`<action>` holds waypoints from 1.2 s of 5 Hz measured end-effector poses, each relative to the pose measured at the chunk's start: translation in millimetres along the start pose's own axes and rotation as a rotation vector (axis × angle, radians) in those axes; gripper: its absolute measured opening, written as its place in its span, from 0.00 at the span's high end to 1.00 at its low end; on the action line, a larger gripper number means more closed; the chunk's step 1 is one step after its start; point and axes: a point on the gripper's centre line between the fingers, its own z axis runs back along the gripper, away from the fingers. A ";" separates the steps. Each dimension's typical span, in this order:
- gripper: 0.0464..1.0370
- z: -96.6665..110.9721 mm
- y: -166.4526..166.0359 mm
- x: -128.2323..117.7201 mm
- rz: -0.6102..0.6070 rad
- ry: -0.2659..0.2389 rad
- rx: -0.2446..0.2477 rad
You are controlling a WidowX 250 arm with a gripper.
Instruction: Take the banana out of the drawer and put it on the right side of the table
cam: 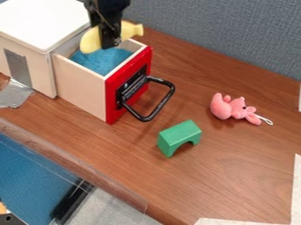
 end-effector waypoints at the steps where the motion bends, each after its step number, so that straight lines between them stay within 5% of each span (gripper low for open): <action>1: 0.50 9.0 -21.4 8.5 -0.060 -0.028 -0.017; 3: 0.50 33.1 -81.3 11.0 -0.171 -0.060 -0.067; 6: 0.50 11.1 -174.6 23.4 -0.395 -0.072 -0.134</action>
